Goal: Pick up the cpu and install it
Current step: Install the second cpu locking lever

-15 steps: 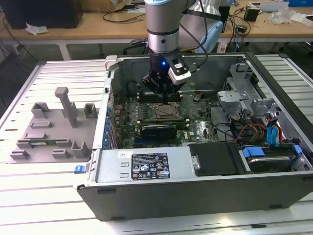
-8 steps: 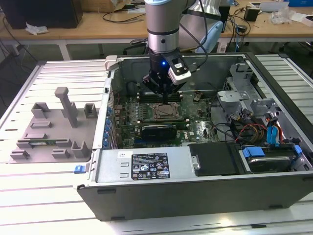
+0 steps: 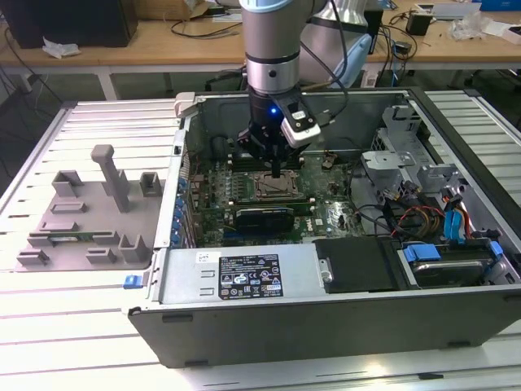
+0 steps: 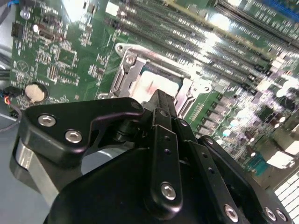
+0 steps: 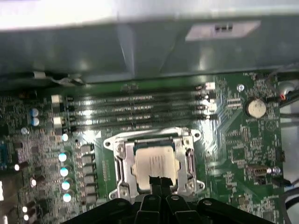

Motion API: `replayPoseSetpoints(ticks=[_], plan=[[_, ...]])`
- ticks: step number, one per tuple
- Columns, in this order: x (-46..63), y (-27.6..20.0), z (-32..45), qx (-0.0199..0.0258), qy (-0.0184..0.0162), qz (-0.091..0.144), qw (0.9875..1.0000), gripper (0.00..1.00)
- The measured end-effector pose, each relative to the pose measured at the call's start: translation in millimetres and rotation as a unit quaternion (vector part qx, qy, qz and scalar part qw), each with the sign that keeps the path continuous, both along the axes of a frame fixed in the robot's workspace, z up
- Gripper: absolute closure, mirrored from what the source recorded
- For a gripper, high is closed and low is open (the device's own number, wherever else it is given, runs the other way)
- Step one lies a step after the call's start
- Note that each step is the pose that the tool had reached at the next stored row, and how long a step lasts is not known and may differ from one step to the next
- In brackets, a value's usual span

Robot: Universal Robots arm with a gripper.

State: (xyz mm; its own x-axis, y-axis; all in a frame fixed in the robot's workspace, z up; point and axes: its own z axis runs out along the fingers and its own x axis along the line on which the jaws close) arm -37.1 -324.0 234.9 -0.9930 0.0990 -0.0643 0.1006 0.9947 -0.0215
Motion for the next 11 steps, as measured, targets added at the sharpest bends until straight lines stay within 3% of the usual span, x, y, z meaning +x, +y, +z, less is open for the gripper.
replayPoseSetpoints(ticks=[7,11], plan=[[0.0,-18.2,0.0,0.0000,0.0000,0.000,1.0000,0.89],[0.1,-26.1,0.0,0.0000,0.0000,0.000,1.0000,0.89]])
